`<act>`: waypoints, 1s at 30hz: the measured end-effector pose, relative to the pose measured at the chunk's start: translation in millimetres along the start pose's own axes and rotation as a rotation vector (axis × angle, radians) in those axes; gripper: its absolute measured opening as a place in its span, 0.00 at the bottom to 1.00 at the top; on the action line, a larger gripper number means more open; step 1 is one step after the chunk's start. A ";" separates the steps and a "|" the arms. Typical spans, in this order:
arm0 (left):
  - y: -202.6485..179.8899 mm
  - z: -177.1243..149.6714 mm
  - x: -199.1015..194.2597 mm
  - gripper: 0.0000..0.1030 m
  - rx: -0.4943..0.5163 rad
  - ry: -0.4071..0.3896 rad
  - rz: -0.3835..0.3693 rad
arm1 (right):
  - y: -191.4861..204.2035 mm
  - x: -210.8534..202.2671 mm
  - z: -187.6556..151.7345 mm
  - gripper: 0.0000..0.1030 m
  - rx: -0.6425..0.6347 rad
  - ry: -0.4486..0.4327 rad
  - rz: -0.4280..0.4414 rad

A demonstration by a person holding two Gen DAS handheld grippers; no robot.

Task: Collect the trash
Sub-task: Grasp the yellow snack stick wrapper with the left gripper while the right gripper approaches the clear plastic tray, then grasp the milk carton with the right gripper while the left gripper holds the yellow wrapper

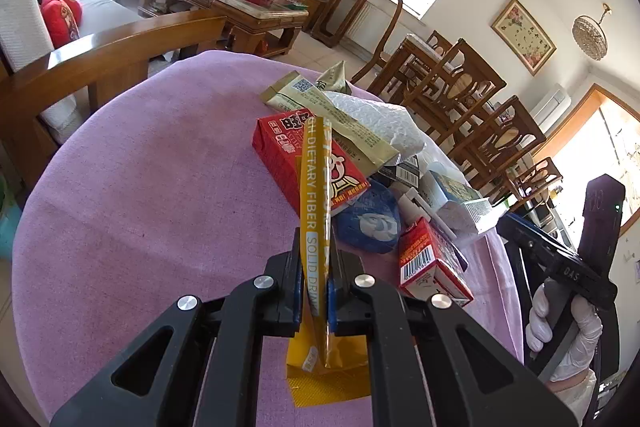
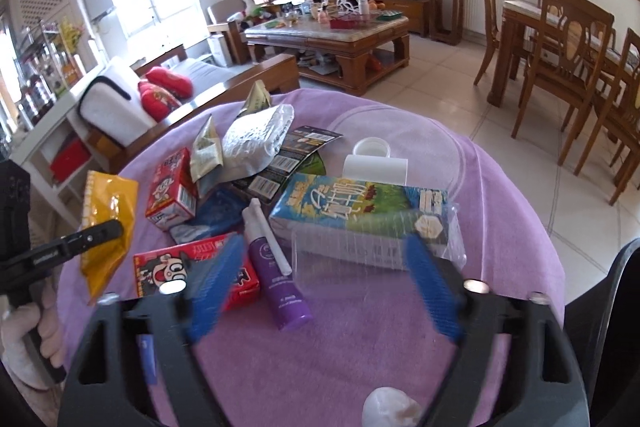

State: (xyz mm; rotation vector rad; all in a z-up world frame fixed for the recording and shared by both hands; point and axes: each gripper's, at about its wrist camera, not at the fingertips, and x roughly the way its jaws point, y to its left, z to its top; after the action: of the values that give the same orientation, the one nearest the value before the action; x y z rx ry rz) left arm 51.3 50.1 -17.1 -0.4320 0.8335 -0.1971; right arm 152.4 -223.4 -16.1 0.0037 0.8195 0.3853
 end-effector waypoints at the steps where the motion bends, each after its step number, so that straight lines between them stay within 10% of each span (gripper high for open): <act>1: -0.6 -1.1 0.6 0.10 0.003 0.004 0.000 | -4.4 -0.6 -1.4 0.95 0.014 -0.003 -0.005; 21: 5.2 -17.2 20.0 0.10 0.003 0.052 -0.004 | -9.7 27.7 -14.7 0.95 -0.073 0.062 0.043; 30: 6.7 -18.9 20.8 0.10 -0.003 0.050 -0.021 | 0.5 0.4 -35.9 0.95 -0.039 0.157 0.256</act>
State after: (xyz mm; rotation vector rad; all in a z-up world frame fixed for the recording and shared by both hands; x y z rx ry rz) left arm 50.9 43.6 -45.3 -0.4405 0.8789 -0.2267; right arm 126.9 -227.9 -40.9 0.0430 0.9695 0.6488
